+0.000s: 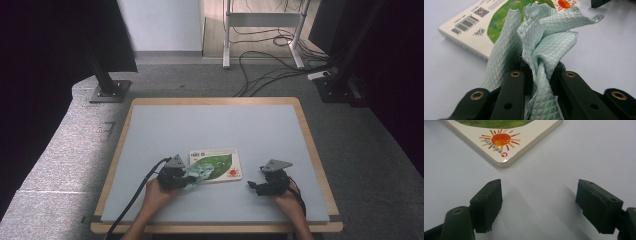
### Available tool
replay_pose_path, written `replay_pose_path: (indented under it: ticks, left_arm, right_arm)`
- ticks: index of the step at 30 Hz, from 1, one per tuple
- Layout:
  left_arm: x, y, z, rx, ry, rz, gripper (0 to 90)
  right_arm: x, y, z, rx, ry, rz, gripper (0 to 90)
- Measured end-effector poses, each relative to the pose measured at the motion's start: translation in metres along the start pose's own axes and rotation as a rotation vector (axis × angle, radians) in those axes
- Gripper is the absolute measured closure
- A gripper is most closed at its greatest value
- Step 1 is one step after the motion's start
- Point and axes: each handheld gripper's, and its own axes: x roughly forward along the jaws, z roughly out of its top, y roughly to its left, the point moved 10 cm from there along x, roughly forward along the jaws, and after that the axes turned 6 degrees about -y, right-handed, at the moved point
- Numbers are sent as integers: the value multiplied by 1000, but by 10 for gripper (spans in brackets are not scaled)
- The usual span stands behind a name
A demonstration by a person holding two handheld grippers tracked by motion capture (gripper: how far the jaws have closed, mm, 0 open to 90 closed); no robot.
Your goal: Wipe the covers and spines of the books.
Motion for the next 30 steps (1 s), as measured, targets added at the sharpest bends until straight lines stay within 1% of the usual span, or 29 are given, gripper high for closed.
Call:
replay_pose_path:
  ticks: [3, 5, 9, 13, 15, 19, 21, 25, 27, 28, 30]
  left_arm:
    - [-4, 2, -3, -15, -7, -1, 797]
    - [-7, 3, -5, -14, 2, 8, 795]
    - [-11, 5, -8, -17, 6, 8, 790]
    - [-18, 10, -7, -17, 2, 27, 793]
    - [-24, 15, -5, -24, -7, 43, 794]
    - [-37, 28, -2, -44, -26, 74, 793]
    - [-42, 36, -1, -53, -30, 101, 792]
    - [-58, 59, -1, -78, -40, 172, 790]
    - [-63, 66, 0, -90, -46, 192, 790]
    - [-68, 73, 0, -102, -55, 210, 790]
    - [-73, 80, 1, -115, -65, 231, 790]
  right_arm:
    - [0, 0, 0, 0, 0, 0, 207]
    - [0, 0, 0, 0, 0, 0, 208]
    - [0, 0, 0, 0, 0, 0, 208]
    - [0, 0, 0, 0, 0, 0, 207]
    - [0, 0, 0, 1, 0, 0, 207]
    - [0, 0, 0, 0, 0, 0, 207]
    - [0, 0, 0, 0, 0, 0, 207]
    - [0, 0, 0, 1, 0, 0, 207]
    - [0, 0, 0, 1, 0, 0, 207]
    - [0, 0, 0, 0, 0, 0, 207]
    - [0, 0, 0, 1, 0, 0, 207]
